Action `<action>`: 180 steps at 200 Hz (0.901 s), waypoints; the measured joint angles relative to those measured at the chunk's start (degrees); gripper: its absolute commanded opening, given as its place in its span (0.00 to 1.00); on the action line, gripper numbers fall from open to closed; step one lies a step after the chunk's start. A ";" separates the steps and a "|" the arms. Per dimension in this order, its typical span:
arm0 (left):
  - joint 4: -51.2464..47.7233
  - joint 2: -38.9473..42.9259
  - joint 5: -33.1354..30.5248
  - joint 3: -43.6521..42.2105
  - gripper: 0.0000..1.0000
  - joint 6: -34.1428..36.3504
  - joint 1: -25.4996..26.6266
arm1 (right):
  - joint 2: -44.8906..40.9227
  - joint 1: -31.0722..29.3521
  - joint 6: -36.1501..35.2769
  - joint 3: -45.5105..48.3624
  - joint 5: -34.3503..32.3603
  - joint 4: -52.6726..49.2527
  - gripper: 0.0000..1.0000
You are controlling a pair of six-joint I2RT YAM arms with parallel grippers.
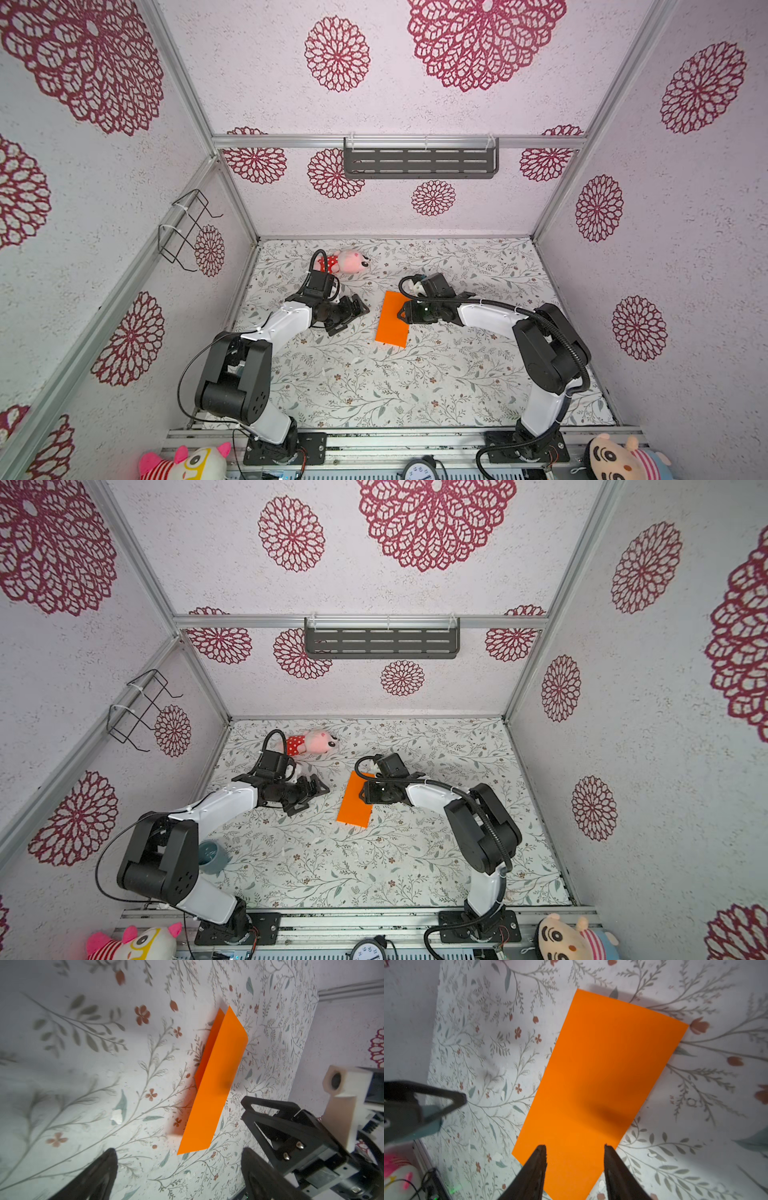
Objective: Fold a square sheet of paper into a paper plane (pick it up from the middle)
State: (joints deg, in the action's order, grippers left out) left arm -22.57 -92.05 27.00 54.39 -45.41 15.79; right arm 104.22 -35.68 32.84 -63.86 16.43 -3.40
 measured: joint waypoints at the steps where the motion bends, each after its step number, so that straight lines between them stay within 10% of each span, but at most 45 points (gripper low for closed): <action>1: 0.11 -0.22 0.17 0.02 0.90 -0.09 0.13 | 0.00 0.00 0.17 0.02 -0.07 0.11 0.46; 180: 2.40 -22.38 12.90 13.14 0.46 2.21 3.08 | 5.73 1.46 6.71 1.25 0.17 5.88 0.41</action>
State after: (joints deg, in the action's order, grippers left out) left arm -20.16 -114.43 39.90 67.53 -43.20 18.87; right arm 109.95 -34.22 39.55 -62.61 16.60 2.48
